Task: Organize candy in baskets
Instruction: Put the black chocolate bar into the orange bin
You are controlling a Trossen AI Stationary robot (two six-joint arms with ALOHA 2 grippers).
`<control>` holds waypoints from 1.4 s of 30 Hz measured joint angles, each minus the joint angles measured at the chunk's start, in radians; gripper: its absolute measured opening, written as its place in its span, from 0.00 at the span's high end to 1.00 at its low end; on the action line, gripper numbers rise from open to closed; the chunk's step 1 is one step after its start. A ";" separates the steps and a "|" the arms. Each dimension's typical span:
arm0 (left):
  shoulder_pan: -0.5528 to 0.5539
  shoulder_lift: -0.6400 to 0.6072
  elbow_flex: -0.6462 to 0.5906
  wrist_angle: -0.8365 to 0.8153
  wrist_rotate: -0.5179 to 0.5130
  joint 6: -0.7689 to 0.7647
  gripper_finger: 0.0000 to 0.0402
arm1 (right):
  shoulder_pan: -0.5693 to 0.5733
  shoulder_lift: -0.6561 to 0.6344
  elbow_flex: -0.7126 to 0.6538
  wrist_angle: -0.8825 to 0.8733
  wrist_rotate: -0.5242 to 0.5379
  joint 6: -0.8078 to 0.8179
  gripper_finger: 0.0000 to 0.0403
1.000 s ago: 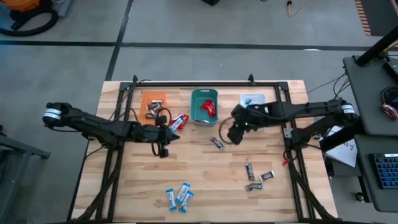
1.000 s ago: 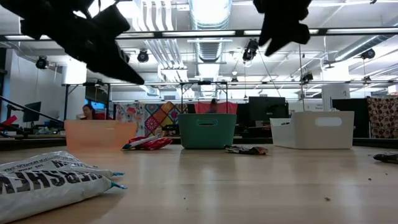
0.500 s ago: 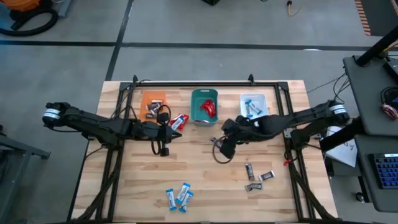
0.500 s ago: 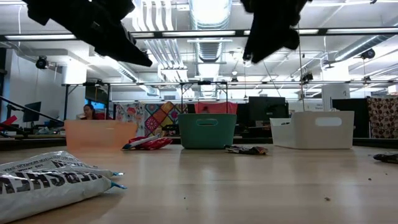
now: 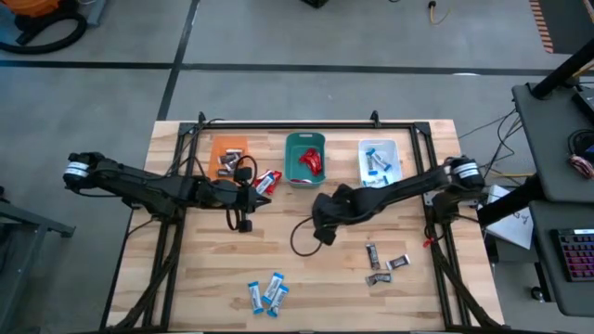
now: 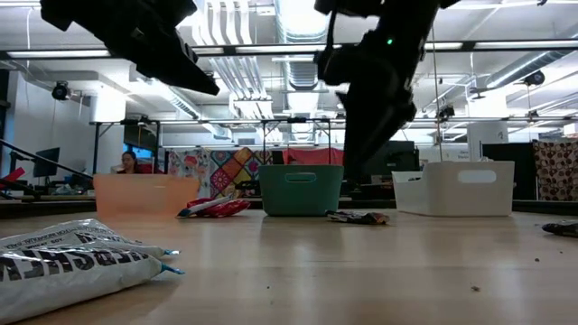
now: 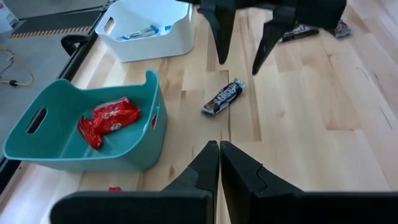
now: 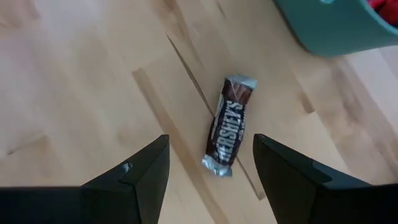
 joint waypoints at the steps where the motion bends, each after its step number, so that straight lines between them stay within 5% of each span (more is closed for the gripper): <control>1: 0.000 0.000 0.000 -0.001 0.000 -0.001 1.00 | -0.003 0.015 0.006 0.001 0.005 0.001 0.45; 27: 0.000 0.012 -0.002 -0.001 0.000 -0.020 1.00 | -0.037 0.202 0.024 0.005 0.031 0.019 0.48; 39: 0.000 0.022 -0.002 0.036 0.025 -0.047 1.00 | -0.039 0.219 0.025 0.013 0.018 0.011 0.92; 42: 0.000 0.034 -0.010 0.089 0.082 -0.047 0.99 | -0.039 0.217 0.025 0.013 0.017 -0.003 0.97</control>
